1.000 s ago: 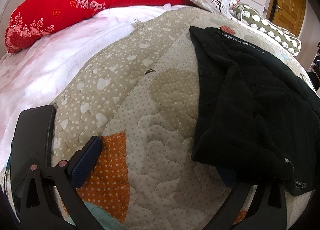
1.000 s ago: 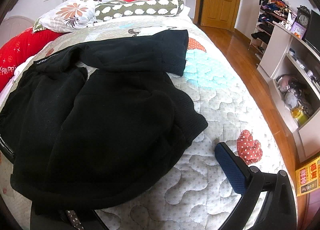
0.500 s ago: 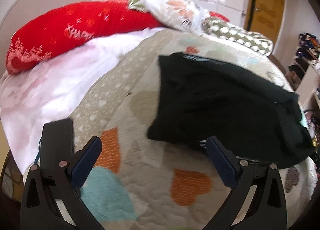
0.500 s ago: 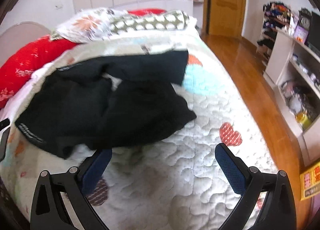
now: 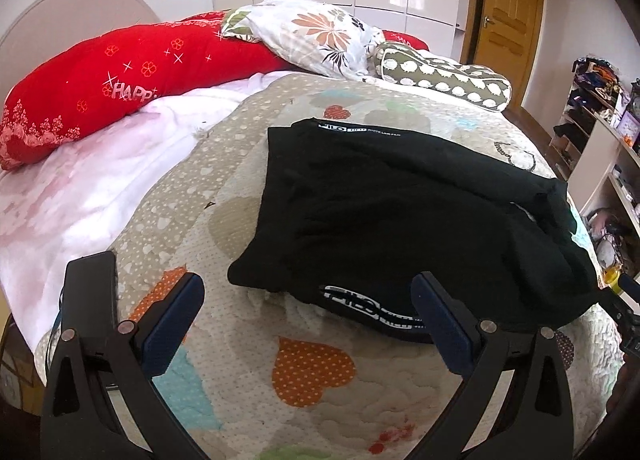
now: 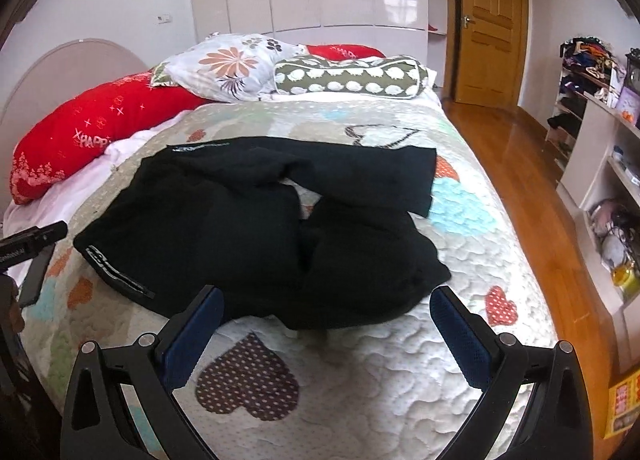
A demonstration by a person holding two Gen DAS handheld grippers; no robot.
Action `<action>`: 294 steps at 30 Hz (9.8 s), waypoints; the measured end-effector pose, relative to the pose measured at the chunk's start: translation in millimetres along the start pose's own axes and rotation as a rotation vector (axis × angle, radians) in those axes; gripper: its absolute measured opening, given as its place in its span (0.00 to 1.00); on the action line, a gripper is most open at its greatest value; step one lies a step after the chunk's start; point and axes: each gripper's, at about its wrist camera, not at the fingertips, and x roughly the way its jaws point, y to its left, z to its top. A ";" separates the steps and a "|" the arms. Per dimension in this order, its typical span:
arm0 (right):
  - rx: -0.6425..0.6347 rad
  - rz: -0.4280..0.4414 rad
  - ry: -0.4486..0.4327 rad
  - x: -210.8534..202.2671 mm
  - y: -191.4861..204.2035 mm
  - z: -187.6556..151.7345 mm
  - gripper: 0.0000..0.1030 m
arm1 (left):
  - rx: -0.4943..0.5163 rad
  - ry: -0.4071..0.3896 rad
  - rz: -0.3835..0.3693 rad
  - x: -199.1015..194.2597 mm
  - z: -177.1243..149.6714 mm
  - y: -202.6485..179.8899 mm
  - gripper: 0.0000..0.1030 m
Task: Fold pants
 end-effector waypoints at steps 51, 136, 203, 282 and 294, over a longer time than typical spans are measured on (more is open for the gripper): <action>0.224 -0.037 0.039 47.2 -80.7 9.5 0.98 | -0.295 0.196 -0.121 76.9 -18.0 48.0 1.00; -0.139 0.182 0.145 85.0 21.5 46.6 0.66 | 0.002 0.185 -0.164 62.4 3.9 -4.4 0.79; -0.337 0.394 0.097 -13.2 54.7 -35.7 0.36 | -0.029 0.109 -0.281 -37.3 -15.7 92.6 0.73; 0.325 0.125 0.133 22.3 -83.2 -37.2 0.60 | 0.074 0.212 -0.245 -2.3 -11.0 -24.0 0.64; 0.260 0.099 0.046 -50.8 -90.1 -48.9 0.07 | 0.007 0.228 -0.220 -4.6 -16.3 5.1 0.64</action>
